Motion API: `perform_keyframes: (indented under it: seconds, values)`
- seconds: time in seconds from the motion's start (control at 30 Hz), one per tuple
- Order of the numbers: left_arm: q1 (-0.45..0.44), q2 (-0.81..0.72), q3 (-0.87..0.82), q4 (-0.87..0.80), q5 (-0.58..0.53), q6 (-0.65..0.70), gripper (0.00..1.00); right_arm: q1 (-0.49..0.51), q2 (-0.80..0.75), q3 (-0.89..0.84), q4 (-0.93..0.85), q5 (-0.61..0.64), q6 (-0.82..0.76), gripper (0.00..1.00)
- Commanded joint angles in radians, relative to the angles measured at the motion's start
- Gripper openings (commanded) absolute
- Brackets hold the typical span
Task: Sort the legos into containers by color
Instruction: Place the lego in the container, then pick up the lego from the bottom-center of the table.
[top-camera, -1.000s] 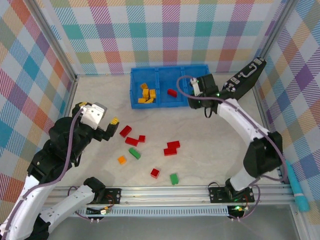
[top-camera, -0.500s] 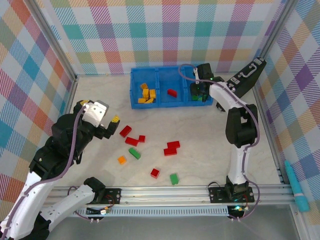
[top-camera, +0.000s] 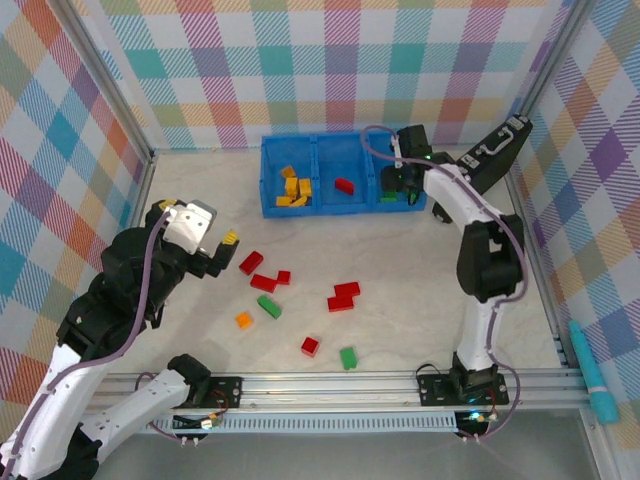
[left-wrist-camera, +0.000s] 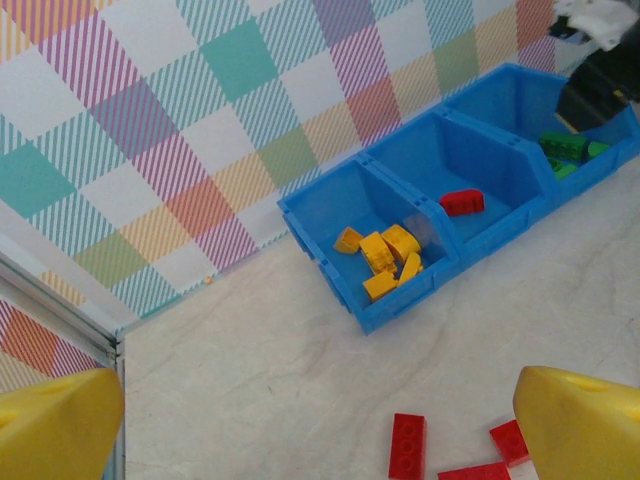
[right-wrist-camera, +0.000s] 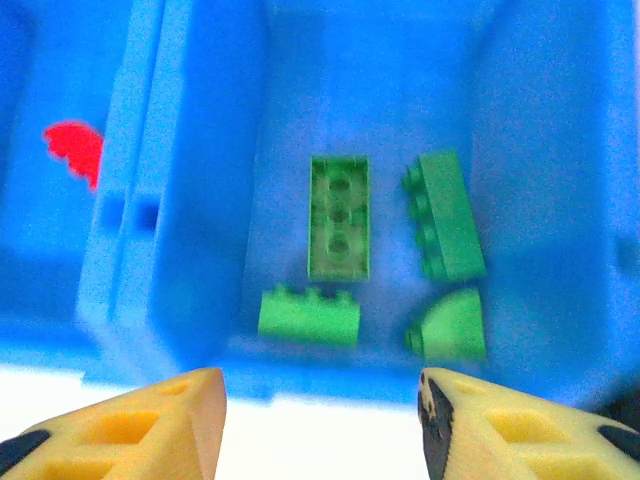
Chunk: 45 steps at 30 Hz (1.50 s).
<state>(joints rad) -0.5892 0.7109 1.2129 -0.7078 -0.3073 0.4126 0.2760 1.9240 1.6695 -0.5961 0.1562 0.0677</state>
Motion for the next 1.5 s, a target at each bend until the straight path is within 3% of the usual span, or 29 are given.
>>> perform_keyframes:
  seconds: [0.0,0.2,0.4,0.57,0.7,1.1,1.3,1.47]
  values:
    - [-0.011,-0.01,0.028,-0.009,0.001,0.008,1.0,0.06,-0.201,-0.11,-0.107,-0.015,0.081,0.57]
    - [-0.012,-0.015,0.019,0.014,0.019,0.007,1.0,0.3,-0.48,-0.44,-0.235,-0.014,0.27,0.69]
    - [-0.012,-0.031,0.012,0.023,0.049,-0.007,1.0,0.624,-0.724,-0.762,-0.199,-0.095,0.513,0.75]
    - [-0.012,-0.042,0.002,0.031,0.065,-0.018,1.0,0.853,-0.761,-0.82,-0.289,-0.06,0.688,0.8]
    - [-0.012,-0.047,0.002,0.032,0.08,-0.026,1.0,0.973,-0.717,-0.836,-0.229,-0.04,0.793,0.82]
    - [-0.014,-0.053,0.017,0.015,0.061,-0.021,1.0,1.014,-0.406,-0.734,-0.186,-0.02,0.745,0.78]
    - [-0.014,-0.042,0.019,0.011,0.054,-0.023,1.0,1.015,-0.318,-0.715,-0.174,-0.038,0.713,0.67]
    - [-0.014,-0.016,0.034,0.003,0.044,-0.016,1.0,1.009,-0.281,-0.705,-0.18,-0.052,0.692,0.48]
